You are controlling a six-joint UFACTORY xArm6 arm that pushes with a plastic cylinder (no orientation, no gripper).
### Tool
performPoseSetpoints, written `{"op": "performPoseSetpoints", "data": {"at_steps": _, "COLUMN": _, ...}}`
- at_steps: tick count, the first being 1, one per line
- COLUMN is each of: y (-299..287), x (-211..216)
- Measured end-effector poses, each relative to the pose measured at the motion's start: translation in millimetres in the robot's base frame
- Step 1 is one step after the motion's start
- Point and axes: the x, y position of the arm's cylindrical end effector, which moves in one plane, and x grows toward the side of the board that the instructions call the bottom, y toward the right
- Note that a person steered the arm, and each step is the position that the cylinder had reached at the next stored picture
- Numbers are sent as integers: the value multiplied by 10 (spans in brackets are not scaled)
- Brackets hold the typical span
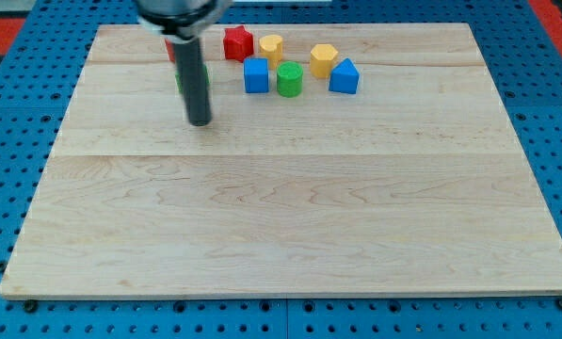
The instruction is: Move the arm to the top of the board
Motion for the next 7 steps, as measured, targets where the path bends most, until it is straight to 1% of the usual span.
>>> {"op": "performPoseSetpoints", "data": {"at_steps": 2, "y": -1346, "x": 1}}
{"op": "performPoseSetpoints", "data": {"at_steps": 3, "y": -1742, "x": 1}}
{"op": "performPoseSetpoints", "data": {"at_steps": 5, "y": -1755, "x": 35}}
{"op": "performPoseSetpoints", "data": {"at_steps": 6, "y": -1083, "x": 199}}
{"op": "performPoseSetpoints", "data": {"at_steps": 7, "y": -407, "x": 209}}
